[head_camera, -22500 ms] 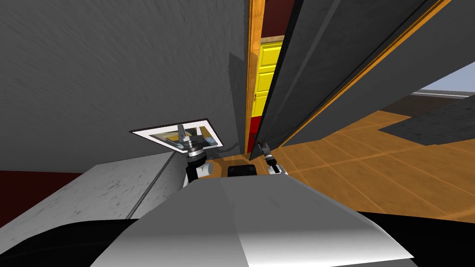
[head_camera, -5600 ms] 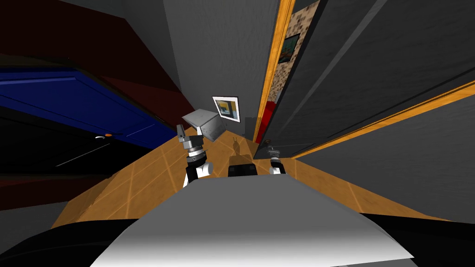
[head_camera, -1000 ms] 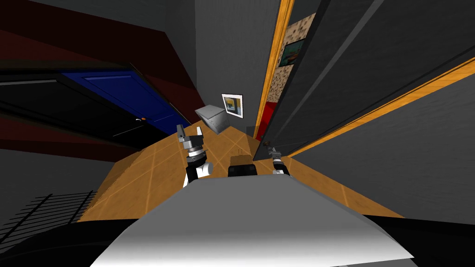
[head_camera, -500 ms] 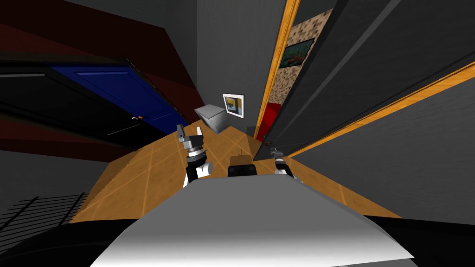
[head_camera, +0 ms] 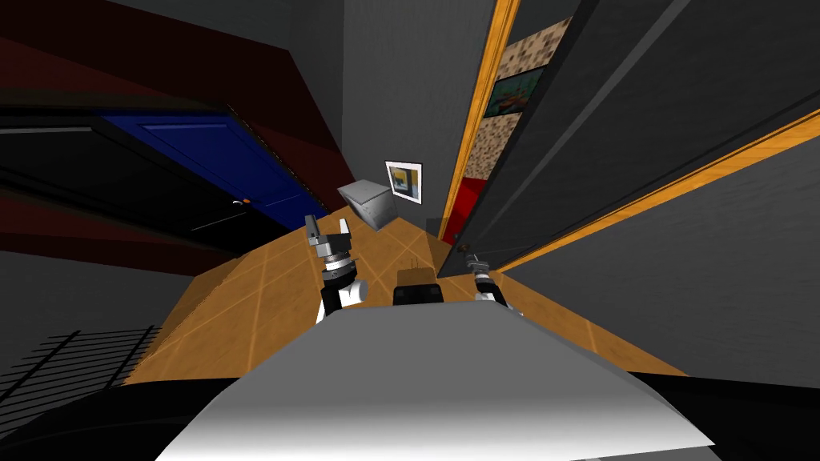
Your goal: Pull the door open
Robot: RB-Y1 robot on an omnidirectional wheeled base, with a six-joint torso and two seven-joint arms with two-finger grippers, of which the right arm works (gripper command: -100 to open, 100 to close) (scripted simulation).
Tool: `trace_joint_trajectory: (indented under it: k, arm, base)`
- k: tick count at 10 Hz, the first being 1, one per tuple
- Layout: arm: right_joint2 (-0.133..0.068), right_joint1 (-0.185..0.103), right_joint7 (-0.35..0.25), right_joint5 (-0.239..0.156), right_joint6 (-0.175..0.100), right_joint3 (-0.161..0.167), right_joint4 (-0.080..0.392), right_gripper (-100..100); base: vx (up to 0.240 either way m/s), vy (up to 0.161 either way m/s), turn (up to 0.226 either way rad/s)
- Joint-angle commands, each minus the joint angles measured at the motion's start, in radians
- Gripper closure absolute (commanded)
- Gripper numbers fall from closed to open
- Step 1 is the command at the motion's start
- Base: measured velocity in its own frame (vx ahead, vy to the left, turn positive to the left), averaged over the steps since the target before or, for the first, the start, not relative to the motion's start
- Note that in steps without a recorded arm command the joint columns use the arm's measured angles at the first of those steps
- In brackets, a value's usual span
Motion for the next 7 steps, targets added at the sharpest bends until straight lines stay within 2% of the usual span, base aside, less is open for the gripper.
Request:
trace_joint_trajectory:
  k: [1,7]
  arm:
    - [0.003,0.001,-0.011,0.013,-0.021,0.024,-0.001,-100]
    - [-0.006,0.007,-0.048,0.052,-0.093,0.091,0.001,-100]
  base:
    - [-0.185,-0.06,0.132]
    - [-0.153,-0.077,0.094]
